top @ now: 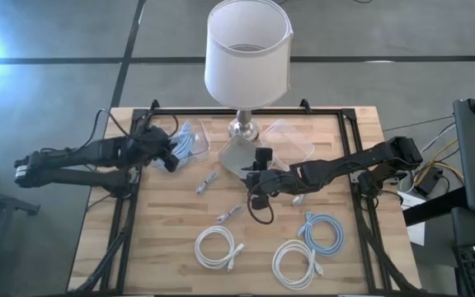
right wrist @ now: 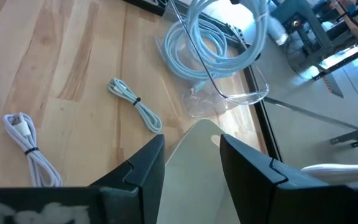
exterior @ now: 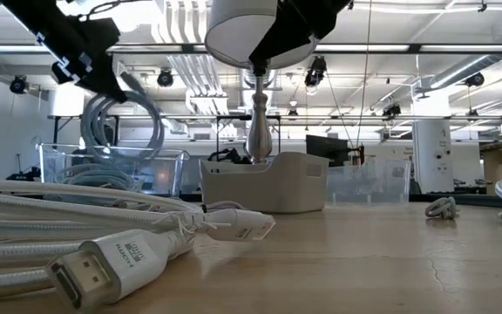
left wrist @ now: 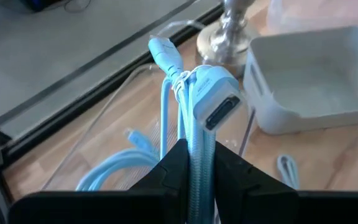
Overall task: Pick & Place USB Port
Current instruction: Put the left blue HDMI cable into the left transparent bin
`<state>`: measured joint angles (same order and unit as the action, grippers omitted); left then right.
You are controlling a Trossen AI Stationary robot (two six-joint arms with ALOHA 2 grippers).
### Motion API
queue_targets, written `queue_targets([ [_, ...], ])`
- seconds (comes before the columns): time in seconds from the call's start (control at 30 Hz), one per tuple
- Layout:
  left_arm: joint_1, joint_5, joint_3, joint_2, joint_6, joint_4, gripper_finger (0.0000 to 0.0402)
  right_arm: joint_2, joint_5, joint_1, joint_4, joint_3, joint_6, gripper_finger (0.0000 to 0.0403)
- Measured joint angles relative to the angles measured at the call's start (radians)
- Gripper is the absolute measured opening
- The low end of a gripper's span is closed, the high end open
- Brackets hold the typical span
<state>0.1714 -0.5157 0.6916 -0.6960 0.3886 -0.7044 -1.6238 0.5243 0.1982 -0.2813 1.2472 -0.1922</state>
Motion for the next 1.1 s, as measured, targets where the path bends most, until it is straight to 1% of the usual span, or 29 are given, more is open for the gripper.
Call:
queue_targets([
  [0.2,0.027,0.015,-0.045,0.002,0.007,0.049,0.0053,-0.001,0.000,0.000,0.000,0.000,-0.003,0.0147],
  [0.4,0.101,0.093,-0.059,-0.005,-0.017,0.062,0.0053,-0.001,0.000,0.000,0.001,0.000,-0.012,0.0141],
  [0.53,0.166,0.154,-0.059,-0.016,-0.053,0.102,0.0053,-0.001,-0.005,0.000,0.001,0.000,-0.025,0.0143],
  [0.63,0.216,0.227,-0.059,-0.039,-0.079,0.121,0.0053,-0.001,-0.005,0.000,0.002,0.000,-0.025,0.0146],
  [0.83,0.301,0.302,-0.059,-0.094,-0.108,0.125,0.0053,-0.001,-0.008,0.000,0.002,0.000,-0.034,0.0141],
  [0.97,0.335,0.345,-0.057,-0.128,-0.108,0.128,0.0053,-0.001,-0.009,-0.001,0.002,0.000,-0.062,0.0139],
  [1.1,0.343,0.367,-0.056,-0.153,-0.107,0.138,0.0053,-0.001,-0.009,-0.001,0.002,0.000,-0.063,0.0143],
])
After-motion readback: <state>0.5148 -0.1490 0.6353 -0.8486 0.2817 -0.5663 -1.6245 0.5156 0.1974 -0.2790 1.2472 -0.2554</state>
